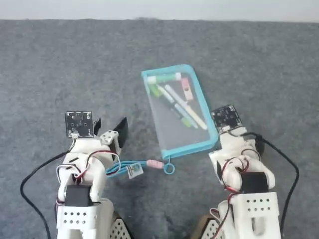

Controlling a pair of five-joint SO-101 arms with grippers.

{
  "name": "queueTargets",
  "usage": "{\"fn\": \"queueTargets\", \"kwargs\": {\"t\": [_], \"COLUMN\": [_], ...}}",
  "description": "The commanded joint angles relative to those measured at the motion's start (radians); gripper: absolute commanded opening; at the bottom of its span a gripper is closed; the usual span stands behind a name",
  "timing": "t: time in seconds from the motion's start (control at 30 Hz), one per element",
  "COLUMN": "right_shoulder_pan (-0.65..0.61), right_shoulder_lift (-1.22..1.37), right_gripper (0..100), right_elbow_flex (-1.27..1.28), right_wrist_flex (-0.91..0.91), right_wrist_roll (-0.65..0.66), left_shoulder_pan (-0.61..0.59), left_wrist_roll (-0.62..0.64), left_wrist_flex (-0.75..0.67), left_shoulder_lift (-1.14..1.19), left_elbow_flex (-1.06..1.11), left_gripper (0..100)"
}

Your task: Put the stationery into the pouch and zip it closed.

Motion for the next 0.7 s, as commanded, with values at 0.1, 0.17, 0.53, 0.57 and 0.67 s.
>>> {"fn": "queueTargets", "kwargs": {"t": [0.1,0.17,0.53,0.57,0.67], "right_shoulder_pan": [0.070,0.070,0.070,0.070,0.070], "right_shoulder_lift": [-0.018,-0.018,-0.018,-0.018,-0.019], "right_gripper": [43.4,43.4,34.5,29.6,12.7], "right_elbow_flex": [0.104,0.109,0.172,0.187,0.224], "right_wrist_flex": [-0.125,-0.131,-0.188,-0.211,-0.295], "right_wrist_roll": [-0.011,-0.011,-0.011,-0.009,-0.005], "left_shoulder_pan": [-0.051,-0.043,0.017,0.044,0.126], "left_wrist_roll": [0.015,0.015,0.015,0.015,0.015], "left_wrist_flex": [0.095,0.068,-0.086,-0.068,-0.005], "left_shoulder_lift": [-0.252,-0.209,-0.218,-0.218,-0.218], "left_elbow_flex": [-0.015,-0.001,0.160,0.160,0.160], "left_gripper": [25,25,25,25,25]}}
